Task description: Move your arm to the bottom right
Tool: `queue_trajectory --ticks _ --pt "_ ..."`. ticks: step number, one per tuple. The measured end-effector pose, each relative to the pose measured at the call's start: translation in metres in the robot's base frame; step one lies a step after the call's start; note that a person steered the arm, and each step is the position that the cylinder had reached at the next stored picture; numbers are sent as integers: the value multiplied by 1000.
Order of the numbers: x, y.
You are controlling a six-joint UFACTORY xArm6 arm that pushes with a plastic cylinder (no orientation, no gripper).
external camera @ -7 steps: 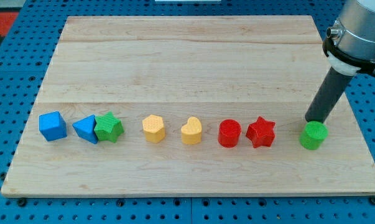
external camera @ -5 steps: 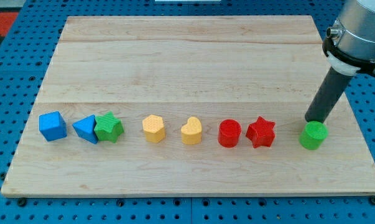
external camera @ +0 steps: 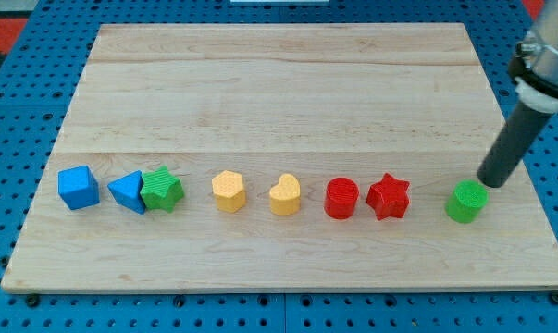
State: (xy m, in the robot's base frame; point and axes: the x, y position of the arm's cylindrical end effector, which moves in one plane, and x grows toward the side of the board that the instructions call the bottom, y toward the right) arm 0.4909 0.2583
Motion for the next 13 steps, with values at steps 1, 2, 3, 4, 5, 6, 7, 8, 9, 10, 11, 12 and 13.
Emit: queue_trajectory --ticks 1,2,3,4,5,6,7,8,9,10,11,12,13 --pt "-11 34" --pt "-28 69" --pt "-28 74" --pt "-28 74" --pt "-28 74" --pt "-28 74" --pt "-28 75" --pt "-28 76" --pt "-28 77" --pt "-28 77" --pt "-28 77" --pt "-28 78" --pt "-28 78"
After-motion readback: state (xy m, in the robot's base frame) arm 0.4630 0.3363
